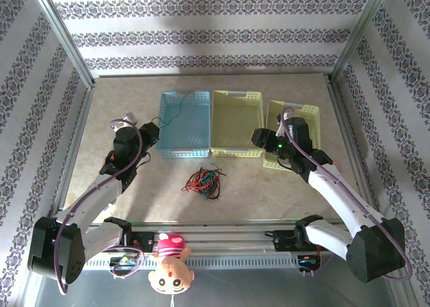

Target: Untangle the cables

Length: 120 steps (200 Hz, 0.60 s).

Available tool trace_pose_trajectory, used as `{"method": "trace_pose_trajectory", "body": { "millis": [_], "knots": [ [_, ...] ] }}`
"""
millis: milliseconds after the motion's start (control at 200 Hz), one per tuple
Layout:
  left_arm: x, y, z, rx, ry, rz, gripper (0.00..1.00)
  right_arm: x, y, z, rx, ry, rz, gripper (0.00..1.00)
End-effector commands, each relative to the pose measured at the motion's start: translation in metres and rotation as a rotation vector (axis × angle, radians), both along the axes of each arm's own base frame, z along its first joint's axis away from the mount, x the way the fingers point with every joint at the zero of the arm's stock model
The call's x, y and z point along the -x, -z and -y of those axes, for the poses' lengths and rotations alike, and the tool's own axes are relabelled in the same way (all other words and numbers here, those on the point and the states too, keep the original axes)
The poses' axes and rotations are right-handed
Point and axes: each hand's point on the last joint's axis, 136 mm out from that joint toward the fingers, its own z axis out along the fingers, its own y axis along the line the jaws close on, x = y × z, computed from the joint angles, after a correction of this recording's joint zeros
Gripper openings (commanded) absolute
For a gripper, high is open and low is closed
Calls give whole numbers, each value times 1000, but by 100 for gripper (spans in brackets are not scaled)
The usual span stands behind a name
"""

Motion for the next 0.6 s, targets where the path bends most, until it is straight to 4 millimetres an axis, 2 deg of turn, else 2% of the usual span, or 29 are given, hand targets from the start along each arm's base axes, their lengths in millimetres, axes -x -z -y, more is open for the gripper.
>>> {"method": "trace_pose_trajectory", "body": {
  "millis": [0, 320, 420, 595],
  "knots": [
    [-14, -8, -3, 3, -16, 24, 0, 6, 2, 0, 6, -11, -11, 61],
    [-43, 28, 3, 17, -65, -79, 0, 13, 2, -5, 30, -65, -24, 61],
    [-51, 30, 10, 8, -69, -83, 0, 13, 0, -7, 34, -82, -23, 62],
    [-63, 47, 22, 36, -66, -114, 0, 17, -2, -14, 43, -125, -31, 62]
  ]
}}
